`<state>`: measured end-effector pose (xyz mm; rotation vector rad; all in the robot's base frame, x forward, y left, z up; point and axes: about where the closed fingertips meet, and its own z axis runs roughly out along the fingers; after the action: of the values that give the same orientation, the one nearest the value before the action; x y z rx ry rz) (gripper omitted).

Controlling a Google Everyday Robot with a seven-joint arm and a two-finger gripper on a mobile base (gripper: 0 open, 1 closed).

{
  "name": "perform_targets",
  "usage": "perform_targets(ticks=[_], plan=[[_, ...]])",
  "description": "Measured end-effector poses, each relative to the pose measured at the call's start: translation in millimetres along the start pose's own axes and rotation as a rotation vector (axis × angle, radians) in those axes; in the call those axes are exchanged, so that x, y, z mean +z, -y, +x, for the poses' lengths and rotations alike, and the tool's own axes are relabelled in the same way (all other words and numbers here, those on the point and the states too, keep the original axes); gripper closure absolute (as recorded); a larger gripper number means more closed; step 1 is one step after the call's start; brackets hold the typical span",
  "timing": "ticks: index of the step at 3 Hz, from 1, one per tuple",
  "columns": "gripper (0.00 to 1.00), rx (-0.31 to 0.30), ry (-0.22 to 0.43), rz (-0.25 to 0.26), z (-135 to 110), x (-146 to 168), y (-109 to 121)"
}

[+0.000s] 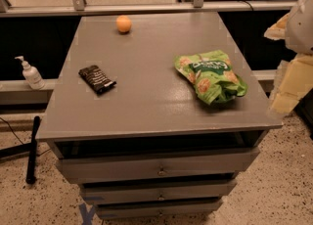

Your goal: Move green rice chip bag near orange

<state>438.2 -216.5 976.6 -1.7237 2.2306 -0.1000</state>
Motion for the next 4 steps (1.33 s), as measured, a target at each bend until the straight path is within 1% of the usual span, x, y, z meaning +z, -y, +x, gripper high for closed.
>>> perform_targets(ticks=[1,2,3,4], plan=[[0.0,0.0,0.0,0.0,0,0,0],[0.0,0.027,0.031,0.033,-2,16,11],[0.0,0.095,0.102,0.077,-7,55,39],[0.0,0.149,0.152,0.076,-15,89,54]])
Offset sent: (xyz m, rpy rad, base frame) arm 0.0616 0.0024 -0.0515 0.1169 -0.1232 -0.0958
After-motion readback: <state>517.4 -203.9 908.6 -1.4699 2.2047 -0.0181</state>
